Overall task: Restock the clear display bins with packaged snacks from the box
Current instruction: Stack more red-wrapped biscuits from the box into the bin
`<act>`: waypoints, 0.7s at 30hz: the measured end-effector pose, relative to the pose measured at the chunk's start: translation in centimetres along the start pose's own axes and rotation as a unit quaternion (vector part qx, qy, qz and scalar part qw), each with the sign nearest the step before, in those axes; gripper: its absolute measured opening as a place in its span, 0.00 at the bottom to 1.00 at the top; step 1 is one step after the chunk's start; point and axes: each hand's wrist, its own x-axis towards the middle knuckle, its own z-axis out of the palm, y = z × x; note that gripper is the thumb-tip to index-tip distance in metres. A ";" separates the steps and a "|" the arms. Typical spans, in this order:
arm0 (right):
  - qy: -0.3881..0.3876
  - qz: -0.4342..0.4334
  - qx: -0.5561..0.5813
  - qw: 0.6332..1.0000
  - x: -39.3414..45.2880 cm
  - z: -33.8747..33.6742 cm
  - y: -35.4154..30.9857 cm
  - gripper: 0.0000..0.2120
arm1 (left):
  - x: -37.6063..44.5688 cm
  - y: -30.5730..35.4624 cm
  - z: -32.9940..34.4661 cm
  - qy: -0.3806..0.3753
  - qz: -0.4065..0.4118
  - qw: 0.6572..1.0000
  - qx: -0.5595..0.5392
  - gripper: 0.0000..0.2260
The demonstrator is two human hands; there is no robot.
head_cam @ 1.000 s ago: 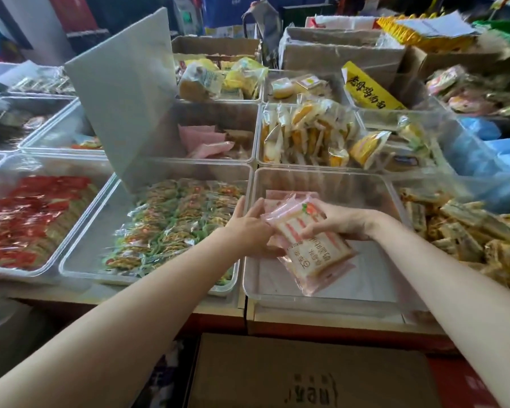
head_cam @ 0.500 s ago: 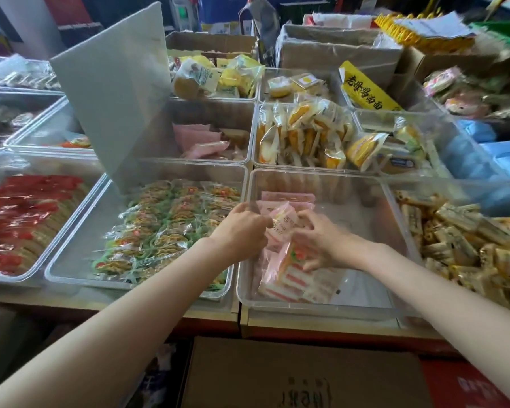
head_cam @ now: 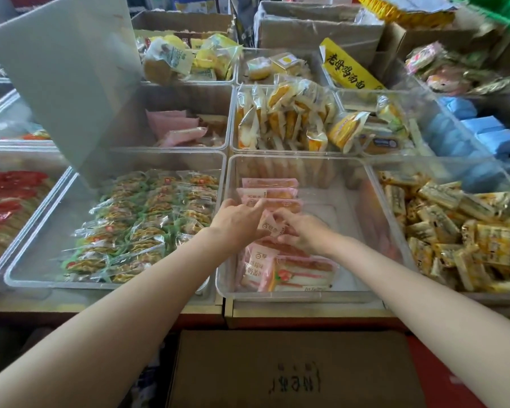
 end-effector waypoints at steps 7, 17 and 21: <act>0.019 -0.059 -0.091 0.994 0.6 0.1 -0.3 0.15 | 0.0 -0.3 -0.4 -0.025 0.008 0.992 0.122 0.11; 0.024 -0.029 -0.016 0.999 1.0 -2.3 -0.3 0.16 | -1.1 -1.6 0.2 -0.113 0.070 0.991 0.030 0.15; -0.210 0.073 0.007 0.975 -2.8 -4.1 2.0 0.23 | -0.3 0.2 0.7 -0.101 0.090 0.988 0.069 0.17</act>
